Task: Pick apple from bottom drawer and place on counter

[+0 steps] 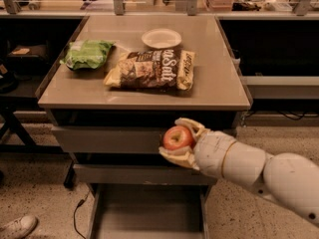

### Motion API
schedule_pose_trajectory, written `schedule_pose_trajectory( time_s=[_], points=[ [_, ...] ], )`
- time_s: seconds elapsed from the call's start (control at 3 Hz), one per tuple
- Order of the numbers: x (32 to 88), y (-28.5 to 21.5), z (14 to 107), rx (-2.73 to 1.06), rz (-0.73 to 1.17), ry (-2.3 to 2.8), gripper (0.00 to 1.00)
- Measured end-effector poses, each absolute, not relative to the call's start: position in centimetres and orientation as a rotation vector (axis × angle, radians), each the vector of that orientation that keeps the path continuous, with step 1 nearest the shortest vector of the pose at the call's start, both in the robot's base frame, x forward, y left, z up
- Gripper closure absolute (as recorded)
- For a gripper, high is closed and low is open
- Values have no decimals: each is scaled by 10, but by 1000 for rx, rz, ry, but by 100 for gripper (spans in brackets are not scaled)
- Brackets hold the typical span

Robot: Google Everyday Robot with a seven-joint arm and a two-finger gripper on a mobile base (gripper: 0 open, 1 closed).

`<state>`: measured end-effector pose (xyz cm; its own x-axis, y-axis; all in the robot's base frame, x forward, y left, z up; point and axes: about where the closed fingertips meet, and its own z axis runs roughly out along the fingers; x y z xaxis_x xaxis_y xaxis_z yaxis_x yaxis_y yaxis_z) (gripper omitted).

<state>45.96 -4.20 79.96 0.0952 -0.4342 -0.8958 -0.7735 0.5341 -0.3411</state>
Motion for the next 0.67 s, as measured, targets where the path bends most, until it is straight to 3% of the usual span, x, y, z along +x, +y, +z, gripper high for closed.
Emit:
schedule_pose_trajectory(
  time_s=[0.67],
  points=[
    [525, -128, 870, -921, 250, 1558, 100]
  ],
)
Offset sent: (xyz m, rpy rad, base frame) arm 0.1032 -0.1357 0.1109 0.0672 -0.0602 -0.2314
